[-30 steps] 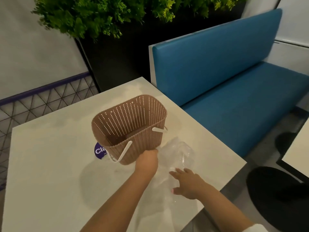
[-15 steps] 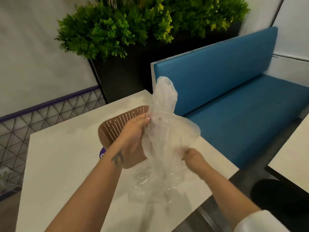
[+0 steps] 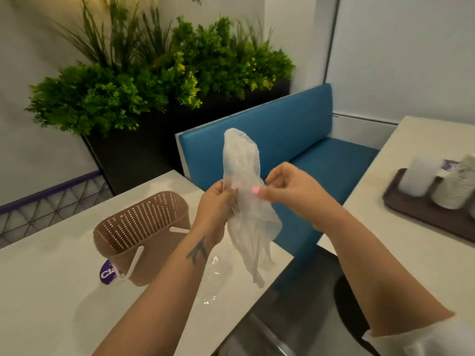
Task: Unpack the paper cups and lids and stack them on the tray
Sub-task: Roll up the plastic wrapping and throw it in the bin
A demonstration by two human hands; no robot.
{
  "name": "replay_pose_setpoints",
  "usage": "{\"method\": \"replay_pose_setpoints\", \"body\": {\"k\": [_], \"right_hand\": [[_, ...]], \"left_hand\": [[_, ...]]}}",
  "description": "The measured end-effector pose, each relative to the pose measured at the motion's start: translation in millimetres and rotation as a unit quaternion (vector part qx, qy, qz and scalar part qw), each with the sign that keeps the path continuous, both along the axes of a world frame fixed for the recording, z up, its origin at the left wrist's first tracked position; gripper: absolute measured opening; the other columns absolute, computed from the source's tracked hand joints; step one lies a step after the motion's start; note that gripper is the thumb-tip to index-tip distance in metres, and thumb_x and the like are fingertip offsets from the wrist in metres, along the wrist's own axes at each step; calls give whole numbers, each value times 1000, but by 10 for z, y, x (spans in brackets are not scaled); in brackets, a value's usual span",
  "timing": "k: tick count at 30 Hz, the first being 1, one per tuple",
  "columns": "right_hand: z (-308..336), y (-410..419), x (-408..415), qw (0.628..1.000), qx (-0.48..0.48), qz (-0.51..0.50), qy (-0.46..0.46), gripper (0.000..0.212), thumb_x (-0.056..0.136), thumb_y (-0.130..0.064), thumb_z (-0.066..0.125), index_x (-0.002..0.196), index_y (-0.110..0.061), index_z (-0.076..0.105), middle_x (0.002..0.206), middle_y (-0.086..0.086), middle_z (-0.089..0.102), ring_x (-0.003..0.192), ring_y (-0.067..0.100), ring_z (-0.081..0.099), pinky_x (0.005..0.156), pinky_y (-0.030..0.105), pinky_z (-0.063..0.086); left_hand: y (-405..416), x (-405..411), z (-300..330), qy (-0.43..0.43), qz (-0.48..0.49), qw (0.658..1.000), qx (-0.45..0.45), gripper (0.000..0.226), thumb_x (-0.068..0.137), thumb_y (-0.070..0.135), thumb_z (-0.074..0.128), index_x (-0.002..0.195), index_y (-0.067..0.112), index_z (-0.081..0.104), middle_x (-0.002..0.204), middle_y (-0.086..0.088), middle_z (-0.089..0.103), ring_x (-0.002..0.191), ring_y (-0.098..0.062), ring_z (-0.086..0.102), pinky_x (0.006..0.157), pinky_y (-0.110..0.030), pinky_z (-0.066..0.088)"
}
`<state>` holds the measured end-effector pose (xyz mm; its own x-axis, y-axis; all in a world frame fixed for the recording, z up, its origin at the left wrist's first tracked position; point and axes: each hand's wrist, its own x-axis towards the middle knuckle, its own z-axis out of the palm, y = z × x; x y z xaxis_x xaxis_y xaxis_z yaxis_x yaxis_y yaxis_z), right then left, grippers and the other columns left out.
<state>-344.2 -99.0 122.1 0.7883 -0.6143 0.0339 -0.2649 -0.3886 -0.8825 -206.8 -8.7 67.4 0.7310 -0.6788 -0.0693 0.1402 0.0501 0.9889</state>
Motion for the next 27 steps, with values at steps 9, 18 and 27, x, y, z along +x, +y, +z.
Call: {"method": "replay_pose_setpoints", "body": {"k": [9,18,27], "right_hand": [[-49,-265,-741,997,29,-61,-21,10,80,-9,64,81,-19,62,64,-7,66,55,4,58,57,25,47],[-279,-505,-1233,978,91,-186,-3,27,89,-36,64,93,-10,59,83,4,62,66,15,53,63,27,45],[-227,-292,-1426,926,-234,-279,-102,8,85,-8,56,88,-15,56,85,-1,59,77,15,54,67,25,43]], "left_hand": [[-260,-678,36,38,-212,975,-58,40,85,38,60,114,12,69,112,-12,70,100,-27,67,85,-44,53],[-478,-1112,181,175,-175,967,-62,41,95,43,50,122,14,60,117,-9,70,111,-28,64,99,-48,48],[-664,-1479,145,10,-91,995,32,20,95,36,55,95,19,65,104,-3,70,98,-22,64,82,-37,54]]}}
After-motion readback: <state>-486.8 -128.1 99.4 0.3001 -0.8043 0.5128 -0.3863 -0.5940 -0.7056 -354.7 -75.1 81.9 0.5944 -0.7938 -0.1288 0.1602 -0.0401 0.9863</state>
